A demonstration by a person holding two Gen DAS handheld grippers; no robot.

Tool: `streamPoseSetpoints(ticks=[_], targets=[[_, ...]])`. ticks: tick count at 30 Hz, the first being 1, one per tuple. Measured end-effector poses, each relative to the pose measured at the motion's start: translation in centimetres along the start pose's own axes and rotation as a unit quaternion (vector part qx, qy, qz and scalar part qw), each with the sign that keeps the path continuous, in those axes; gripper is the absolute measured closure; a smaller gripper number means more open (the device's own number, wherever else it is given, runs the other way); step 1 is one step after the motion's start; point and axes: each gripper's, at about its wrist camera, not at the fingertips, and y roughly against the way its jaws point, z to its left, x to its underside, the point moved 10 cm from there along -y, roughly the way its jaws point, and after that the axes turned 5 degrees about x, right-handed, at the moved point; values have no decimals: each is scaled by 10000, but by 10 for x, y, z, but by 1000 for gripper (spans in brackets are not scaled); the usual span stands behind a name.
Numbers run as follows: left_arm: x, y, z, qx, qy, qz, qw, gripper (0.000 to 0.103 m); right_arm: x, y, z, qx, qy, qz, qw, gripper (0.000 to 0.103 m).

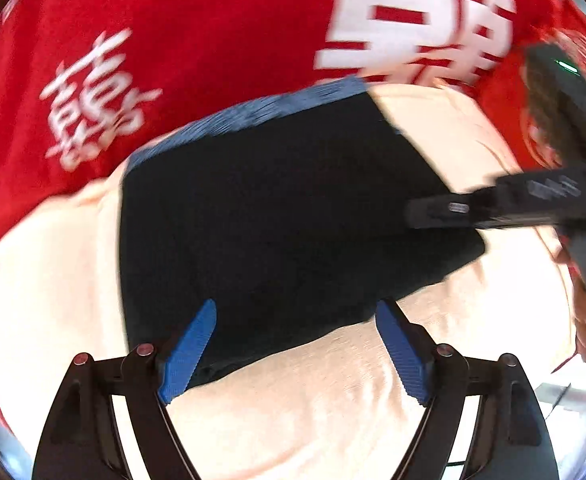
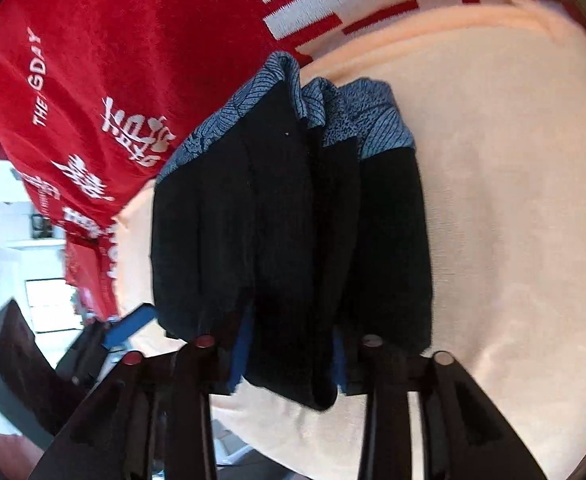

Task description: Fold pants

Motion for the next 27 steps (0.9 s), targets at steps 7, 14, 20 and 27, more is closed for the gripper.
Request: streamPoseSetpoints(ticks=[7, 14, 20, 27], targets=[[20, -7, 39, -325, 457, 436, 9975, 0, 22, 11, -1, 1152, 271, -208, 9928, 17], [30, 3, 58, -133, 609, 467, 9970, 0, 52, 18, -4, 1305, 63, -213, 9912, 17], [32, 11, 75, -135, 572, 456, 9972, 0, 60, 12, 9, 1358, -227, -312, 9900, 17], [33, 19, 95, -86, 445, 446, 9980, 0, 71, 18, 27, 1428, -334, -446, 9882, 17]])
